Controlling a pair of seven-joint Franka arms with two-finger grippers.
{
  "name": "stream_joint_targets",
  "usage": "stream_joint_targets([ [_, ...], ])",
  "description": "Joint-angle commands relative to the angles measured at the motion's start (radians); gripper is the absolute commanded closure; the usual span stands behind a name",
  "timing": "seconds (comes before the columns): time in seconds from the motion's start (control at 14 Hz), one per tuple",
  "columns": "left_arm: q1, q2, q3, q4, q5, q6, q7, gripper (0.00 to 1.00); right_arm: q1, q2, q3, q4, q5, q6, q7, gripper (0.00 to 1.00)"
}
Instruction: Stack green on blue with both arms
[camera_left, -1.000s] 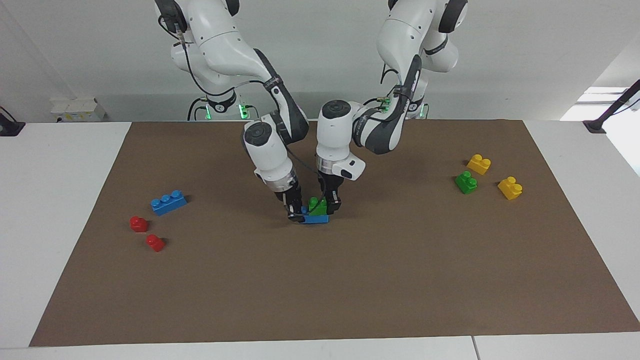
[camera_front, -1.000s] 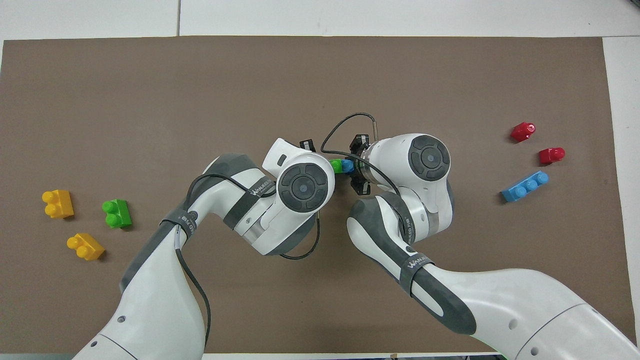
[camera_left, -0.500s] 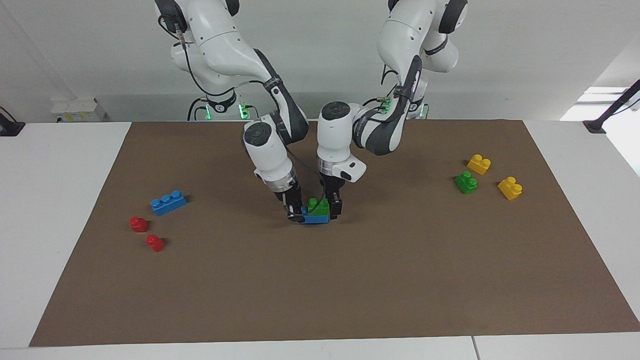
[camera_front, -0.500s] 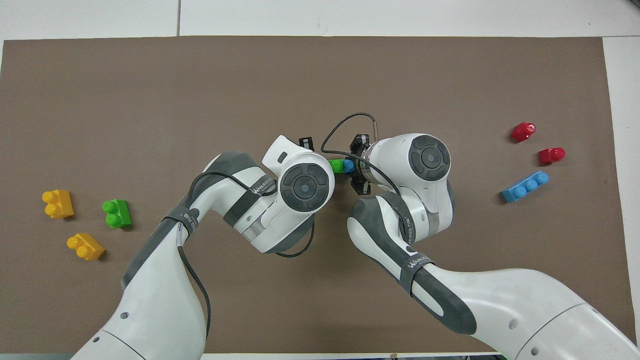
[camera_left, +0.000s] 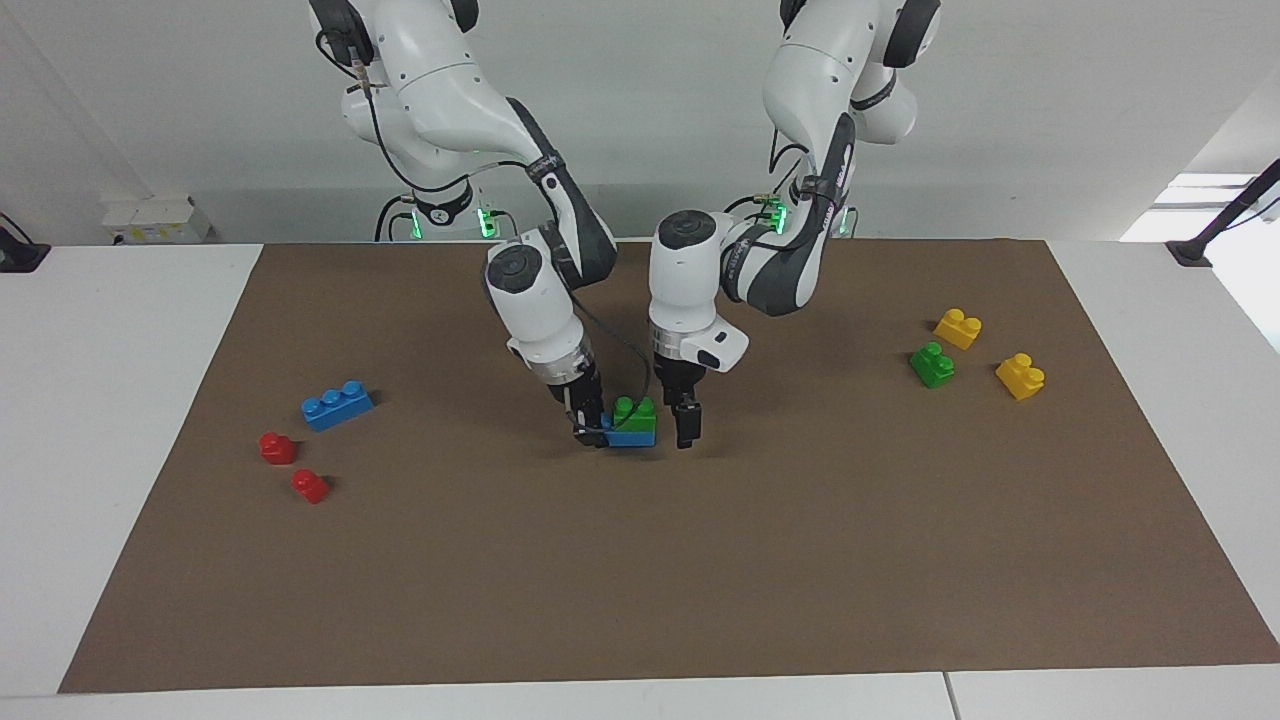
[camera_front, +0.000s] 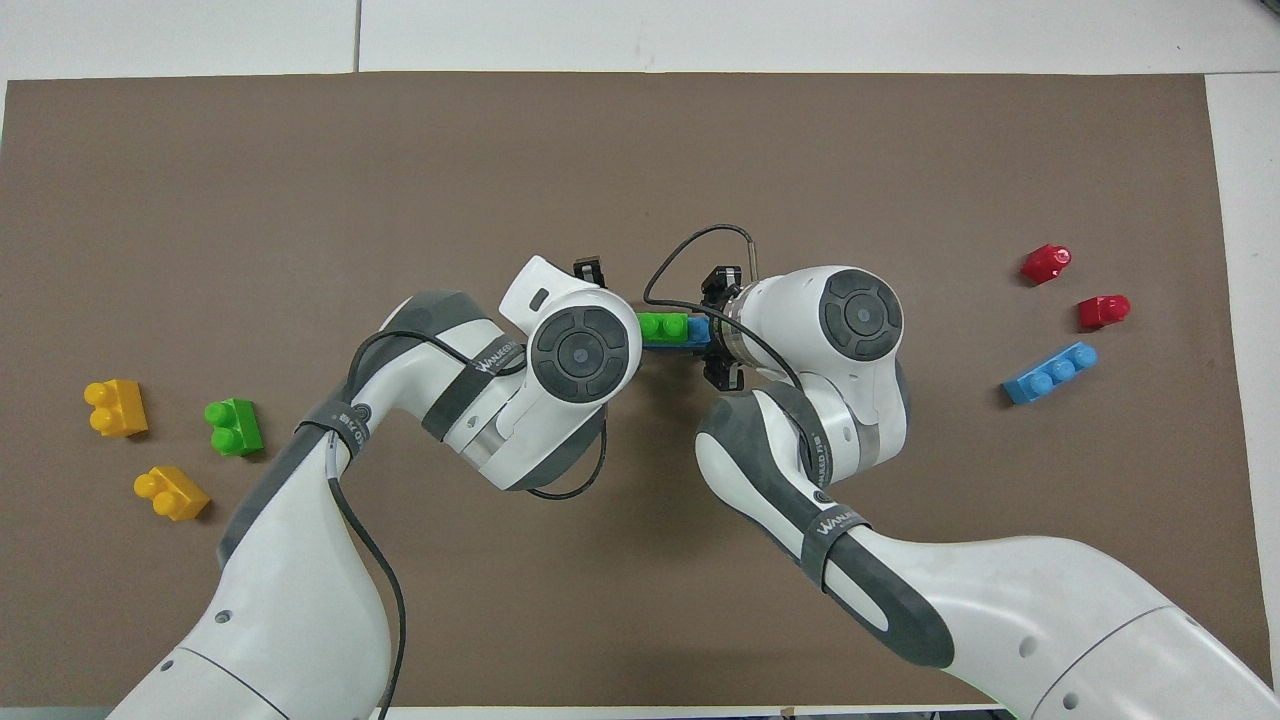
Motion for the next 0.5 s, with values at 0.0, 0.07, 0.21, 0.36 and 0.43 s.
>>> stream_joint_targets([
  [0.0, 0.043, -0.006, -0.006, -0.017, 0.018, 0.003, 0.068, 0.0, -0.016, -0.011, 0.01, -0.006, -0.001, -0.01, -0.007, 0.02],
  [0.07, 0.062, -0.006, -0.006, -0.021, 0.017, 0.02, 0.092, 0.0, -0.016, -0.011, 0.01, -0.001, -0.001, -0.012, -0.006, 0.01],
  [0.21, 0.095, -0.005, -0.006, -0.032, 0.017, 0.059, 0.151, 0.0, -0.024, -0.011, 0.01, 0.017, -0.001, -0.033, -0.01, 0.0],
  [0.36, 0.131, -0.005, -0.006, -0.052, 0.018, 0.103, 0.217, 0.0, -0.042, -0.011, 0.01, 0.031, -0.001, -0.067, -0.013, 0.0],
  [0.43, 0.149, -0.005, -0.006, -0.058, 0.017, 0.124, 0.247, 0.0, -0.055, -0.013, 0.01, 0.031, -0.001, -0.072, -0.016, 0.0],
])
